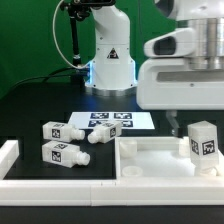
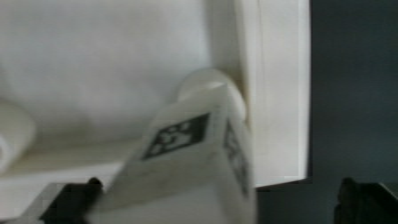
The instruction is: Assemble one leg
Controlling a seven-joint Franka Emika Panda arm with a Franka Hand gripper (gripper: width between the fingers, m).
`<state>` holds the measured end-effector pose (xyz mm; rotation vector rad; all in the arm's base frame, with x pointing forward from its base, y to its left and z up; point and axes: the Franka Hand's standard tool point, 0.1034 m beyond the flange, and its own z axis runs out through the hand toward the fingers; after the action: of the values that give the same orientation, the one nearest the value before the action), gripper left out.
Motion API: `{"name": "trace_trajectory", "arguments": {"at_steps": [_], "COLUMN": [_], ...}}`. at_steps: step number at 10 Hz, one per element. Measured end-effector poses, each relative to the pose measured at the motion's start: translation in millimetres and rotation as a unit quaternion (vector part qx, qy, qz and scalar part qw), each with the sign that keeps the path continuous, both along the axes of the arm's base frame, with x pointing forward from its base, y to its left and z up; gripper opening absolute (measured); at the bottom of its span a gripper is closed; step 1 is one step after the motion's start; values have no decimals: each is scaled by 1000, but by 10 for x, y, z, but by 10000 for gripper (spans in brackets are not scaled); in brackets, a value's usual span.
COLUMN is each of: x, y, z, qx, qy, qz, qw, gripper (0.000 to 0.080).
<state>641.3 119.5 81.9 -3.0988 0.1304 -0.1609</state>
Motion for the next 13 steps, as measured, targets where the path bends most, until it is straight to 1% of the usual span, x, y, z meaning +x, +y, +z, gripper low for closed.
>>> {"name": "trace_trajectory", "arguments": {"at_steps": [1, 2, 3, 4, 5, 7, 8, 9, 10, 11, 12, 13], "x": [2, 4, 3, 6, 6, 10, 34, 35, 29, 22, 12, 3], "y": [-23, -35, -29, -53, -61, -77, -96, -121, -144, -166, -175, -167], "z": [-1, -1, -3, -4, -6, -16, -22, -24, -32, -38, -41, -38], "qx": [5, 4, 7, 9, 13, 19, 23, 35, 54, 69, 80, 83], "qy": [1, 1, 2, 3, 4, 6, 7, 13, 22, 28, 31, 31], "qz": [-27, -25, -43, -74, -113, -207, -281, -364, -458, -532, -564, -586], "qw": [1000, 1000, 999, 997, 993, 978, 959, 931, 887, 843, 821, 805], "gripper": [567, 432, 432, 289, 289, 289, 289, 289, 289, 290, 290, 290]}}
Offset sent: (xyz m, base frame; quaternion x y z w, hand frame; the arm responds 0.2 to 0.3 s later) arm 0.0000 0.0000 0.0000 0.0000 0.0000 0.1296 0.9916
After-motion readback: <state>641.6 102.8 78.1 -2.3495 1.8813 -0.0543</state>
